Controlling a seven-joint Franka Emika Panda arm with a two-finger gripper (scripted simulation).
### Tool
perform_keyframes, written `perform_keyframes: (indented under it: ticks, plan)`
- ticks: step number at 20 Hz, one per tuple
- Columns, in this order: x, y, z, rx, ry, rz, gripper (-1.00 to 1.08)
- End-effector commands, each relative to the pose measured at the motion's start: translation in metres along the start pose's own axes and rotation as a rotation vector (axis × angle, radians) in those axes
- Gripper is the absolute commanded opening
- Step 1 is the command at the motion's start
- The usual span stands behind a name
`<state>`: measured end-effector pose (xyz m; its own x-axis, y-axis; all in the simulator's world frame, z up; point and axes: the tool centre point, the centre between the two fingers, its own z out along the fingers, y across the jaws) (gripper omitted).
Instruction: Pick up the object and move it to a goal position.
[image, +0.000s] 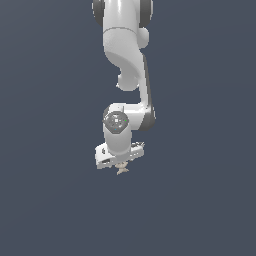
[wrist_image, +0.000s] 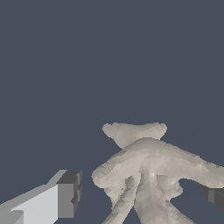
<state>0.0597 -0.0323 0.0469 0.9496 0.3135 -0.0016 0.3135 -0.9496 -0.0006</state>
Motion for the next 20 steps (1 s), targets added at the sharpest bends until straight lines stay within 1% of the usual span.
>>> perform_keyframes:
  ticks: [1, 4, 5, 16, 20]
  plan:
    - [0.0008, 0.0004, 0.0054, -0.001, 0.002, 0.000, 1.00]
    - [0.0017, 0.0007, 0.0054, -0.001, 0.002, 0.000, 1.00]
    - [0.0017, 0.0007, 0.0054, -0.001, 0.002, 0.000, -1.00]
    - [0.0017, 0.0005, 0.0051, -0.001, 0.002, 0.000, -1.00]
    - [0.0030, -0.0050, -0.0018, -0.001, 0.002, 0.000, -1.00]
